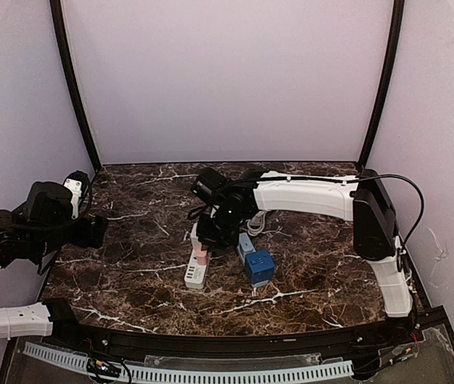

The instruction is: Insert the plug

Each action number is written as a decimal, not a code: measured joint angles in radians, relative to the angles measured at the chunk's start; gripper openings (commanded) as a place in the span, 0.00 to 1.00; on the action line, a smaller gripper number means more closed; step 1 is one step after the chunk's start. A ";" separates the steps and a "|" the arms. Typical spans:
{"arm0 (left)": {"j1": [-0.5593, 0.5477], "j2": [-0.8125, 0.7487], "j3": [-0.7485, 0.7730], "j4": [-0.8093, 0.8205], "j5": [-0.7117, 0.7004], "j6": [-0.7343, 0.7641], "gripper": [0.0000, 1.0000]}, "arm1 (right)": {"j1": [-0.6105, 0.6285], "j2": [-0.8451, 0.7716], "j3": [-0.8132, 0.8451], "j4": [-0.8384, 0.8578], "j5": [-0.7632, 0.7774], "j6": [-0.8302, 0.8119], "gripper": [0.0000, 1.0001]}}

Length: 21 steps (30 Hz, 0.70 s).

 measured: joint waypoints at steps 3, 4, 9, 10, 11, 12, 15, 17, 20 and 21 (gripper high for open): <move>0.000 0.000 0.000 0.000 0.000 0.000 0.99 | 0.000 0.000 0.000 0.000 0.001 -0.006 0.15; 0.000 0.000 0.000 0.000 0.000 0.000 0.99 | 0.000 0.000 0.001 -0.001 0.001 -0.008 0.16; 0.000 0.000 0.000 0.000 0.000 0.000 0.99 | 0.000 -0.001 0.008 -0.018 0.011 -0.024 0.23; 0.000 0.000 0.000 0.000 0.000 0.000 0.99 | 0.000 -0.001 0.010 -0.023 0.015 -0.026 0.25; 0.000 0.000 0.000 0.000 0.000 0.000 0.99 | 0.000 -0.002 0.013 -0.031 0.020 -0.031 0.26; 0.000 0.000 0.000 0.000 0.000 0.000 0.99 | 0.000 -0.003 0.013 -0.037 0.025 -0.032 0.27; 0.000 0.000 0.000 0.000 0.000 0.000 0.99 | 0.000 -0.026 0.013 -0.059 0.039 -0.043 0.28; 0.000 0.000 0.000 0.000 0.000 0.000 0.99 | 0.000 -0.050 0.013 -0.064 0.047 -0.046 0.29; 0.000 0.000 0.000 0.000 0.000 0.000 0.99 | 0.000 -0.101 0.013 -0.065 0.061 -0.054 0.32; 0.000 0.000 0.000 0.000 0.000 0.000 0.99 | 0.000 -0.118 0.013 -0.065 0.065 -0.057 0.33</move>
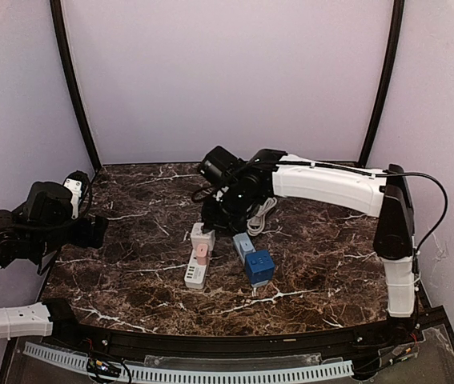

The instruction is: Insert the plug

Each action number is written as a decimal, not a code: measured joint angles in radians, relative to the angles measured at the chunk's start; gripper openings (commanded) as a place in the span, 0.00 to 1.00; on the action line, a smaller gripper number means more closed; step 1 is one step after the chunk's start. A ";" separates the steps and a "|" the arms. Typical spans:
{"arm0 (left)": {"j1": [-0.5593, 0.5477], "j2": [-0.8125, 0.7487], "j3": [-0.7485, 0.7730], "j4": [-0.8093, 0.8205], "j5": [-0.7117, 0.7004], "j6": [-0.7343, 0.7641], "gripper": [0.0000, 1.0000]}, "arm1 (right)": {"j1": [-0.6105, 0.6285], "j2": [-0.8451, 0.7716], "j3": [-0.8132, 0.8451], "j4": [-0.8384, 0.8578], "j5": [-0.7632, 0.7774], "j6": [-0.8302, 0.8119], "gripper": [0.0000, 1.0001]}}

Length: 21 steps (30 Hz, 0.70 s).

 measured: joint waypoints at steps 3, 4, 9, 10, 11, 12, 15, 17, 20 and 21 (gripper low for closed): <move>0.002 0.000 0.000 0.000 0.000 0.000 0.99 | 0.000 -0.055 0.000 0.001 0.011 -0.017 0.35; 0.002 0.000 0.000 0.000 0.000 0.000 0.99 | 0.000 -0.073 0.000 0.002 0.016 -0.024 0.36; 0.002 0.001 0.000 0.000 0.001 0.000 0.99 | 0.000 -0.142 0.000 0.010 0.053 -0.070 0.38; 0.002 0.001 0.000 0.000 0.000 0.000 0.99 | 0.000 -0.154 0.000 0.010 0.064 -0.082 0.39; 0.002 0.001 0.000 0.000 0.001 0.000 0.99 | 0.000 -0.165 0.000 0.011 0.072 -0.090 0.40; 0.004 0.001 0.000 0.000 0.001 0.000 0.99 | 0.000 -0.178 0.000 0.012 0.080 -0.103 0.42; 0.006 0.001 0.000 0.000 0.002 0.001 0.99 | 0.000 -0.214 -0.001 0.013 0.103 -0.128 0.49; 0.006 0.000 0.000 0.000 0.002 0.001 0.99 | 0.000 -0.242 -0.004 0.014 0.117 -0.140 0.60; 0.011 -0.004 0.000 0.000 0.002 0.001 0.99 | 0.000 -0.294 -0.019 0.018 0.142 -0.160 0.78; 0.011 -0.005 0.000 0.000 0.002 0.001 0.99 | 0.000 -0.310 -0.024 0.018 0.150 -0.159 0.81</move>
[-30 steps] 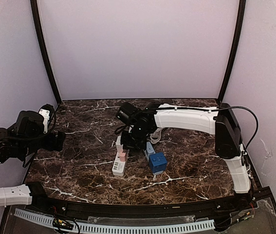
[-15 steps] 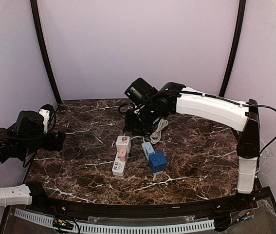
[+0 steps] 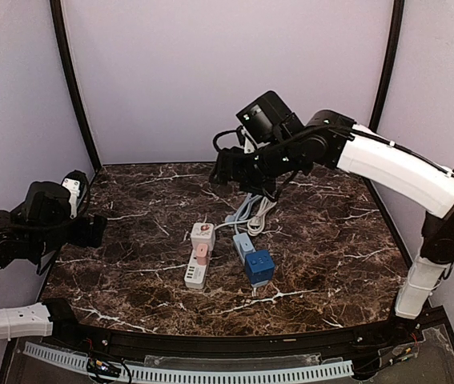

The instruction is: Insert the plug

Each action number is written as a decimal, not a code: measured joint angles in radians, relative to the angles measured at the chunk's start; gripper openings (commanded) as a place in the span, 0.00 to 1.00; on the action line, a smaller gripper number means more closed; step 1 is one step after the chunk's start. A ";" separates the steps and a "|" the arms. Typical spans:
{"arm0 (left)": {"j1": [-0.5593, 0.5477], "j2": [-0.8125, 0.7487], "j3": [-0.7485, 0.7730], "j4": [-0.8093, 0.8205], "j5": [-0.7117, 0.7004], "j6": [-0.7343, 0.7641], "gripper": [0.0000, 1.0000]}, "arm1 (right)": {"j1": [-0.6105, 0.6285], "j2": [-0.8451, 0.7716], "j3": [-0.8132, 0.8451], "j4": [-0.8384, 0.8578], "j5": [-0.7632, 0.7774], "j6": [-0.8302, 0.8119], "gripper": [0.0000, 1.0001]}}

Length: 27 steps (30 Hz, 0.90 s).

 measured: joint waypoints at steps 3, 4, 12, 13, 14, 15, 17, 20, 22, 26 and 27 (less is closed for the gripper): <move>0.001 -0.010 0.000 0.000 0.001 0.000 0.99 | 0.000 -0.046 -0.013 0.000 0.028 -0.015 0.86; 0.001 -0.012 0.000 0.000 0.001 0.000 0.99 | 0.000 -0.057 -0.017 -0.001 0.036 -0.018 0.88; 0.001 -0.011 0.000 0.000 0.020 0.008 0.99 | 0.000 -0.157 -0.140 0.002 0.125 -0.010 0.98; 0.001 -0.010 0.000 0.000 0.023 0.008 0.99 | 0.000 -0.177 -0.169 0.004 0.139 -0.008 0.99; 0.001 -0.008 0.000 0.000 0.024 0.009 0.99 | 0.000 -0.199 -0.198 0.007 0.152 -0.005 0.99; 0.001 -0.004 0.000 0.000 0.024 0.010 0.99 | 0.000 -0.229 -0.237 0.008 0.170 -0.003 0.99; 0.001 0.008 0.000 0.000 0.024 0.011 0.99 | 0.000 -0.280 -0.295 0.013 0.201 -0.002 0.99; 0.001 0.038 0.000 0.000 0.011 0.011 1.00 | 0.000 -0.360 -0.390 0.019 0.253 -0.009 0.98; 0.001 0.058 0.000 0.000 -0.006 0.011 0.99 | 0.000 -0.407 -0.449 0.027 0.290 -0.019 0.99; 0.001 0.075 0.000 0.011 -0.035 0.025 0.99 | 0.000 -0.475 -0.537 0.040 0.353 -0.047 0.99; 0.001 0.077 0.000 0.018 -0.042 0.032 0.99 | 0.000 -0.497 -0.562 0.045 0.368 -0.057 0.98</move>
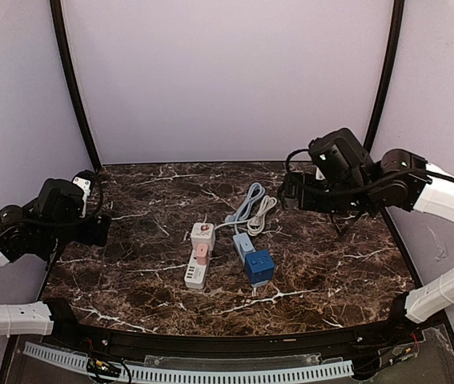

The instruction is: Insert the plug

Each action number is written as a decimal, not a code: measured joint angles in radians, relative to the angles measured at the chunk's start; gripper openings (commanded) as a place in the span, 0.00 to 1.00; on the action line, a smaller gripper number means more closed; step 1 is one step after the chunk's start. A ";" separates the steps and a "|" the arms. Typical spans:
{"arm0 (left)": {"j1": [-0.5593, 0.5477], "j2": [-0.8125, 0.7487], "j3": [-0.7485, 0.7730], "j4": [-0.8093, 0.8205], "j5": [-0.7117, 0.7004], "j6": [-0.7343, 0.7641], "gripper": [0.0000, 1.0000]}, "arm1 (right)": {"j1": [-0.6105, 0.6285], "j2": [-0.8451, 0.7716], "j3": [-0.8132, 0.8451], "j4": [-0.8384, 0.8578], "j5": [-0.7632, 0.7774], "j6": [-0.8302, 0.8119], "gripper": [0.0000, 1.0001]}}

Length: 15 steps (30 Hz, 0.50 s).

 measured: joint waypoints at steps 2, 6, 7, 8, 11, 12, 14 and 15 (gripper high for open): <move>0.000 0.005 0.000 0.020 -0.013 0.019 0.99 | -0.001 -0.036 -0.034 0.004 0.021 -0.011 0.99; 0.006 0.030 0.001 0.064 -0.037 0.059 0.99 | -0.018 -0.097 -0.076 0.020 0.052 -0.036 0.99; 0.010 0.038 0.002 0.070 -0.042 0.066 0.99 | -0.027 -0.106 -0.081 0.022 0.058 -0.044 0.99; 0.018 0.052 0.003 0.078 -0.045 0.075 0.99 | -0.037 -0.109 -0.086 0.026 0.063 -0.050 0.99; 0.054 0.094 0.016 0.092 -0.047 0.087 0.99 | -0.060 -0.092 -0.087 0.024 0.075 -0.051 0.99; 0.072 0.105 0.019 0.097 -0.045 0.089 0.99 | -0.064 -0.077 -0.086 0.018 0.079 -0.045 0.99; 0.108 0.117 0.024 0.104 -0.041 0.091 0.99 | -0.071 -0.028 -0.074 -0.004 0.084 -0.035 0.99; 0.124 0.121 0.027 0.105 -0.037 0.091 0.99 | -0.074 0.005 -0.069 -0.014 0.082 -0.030 0.99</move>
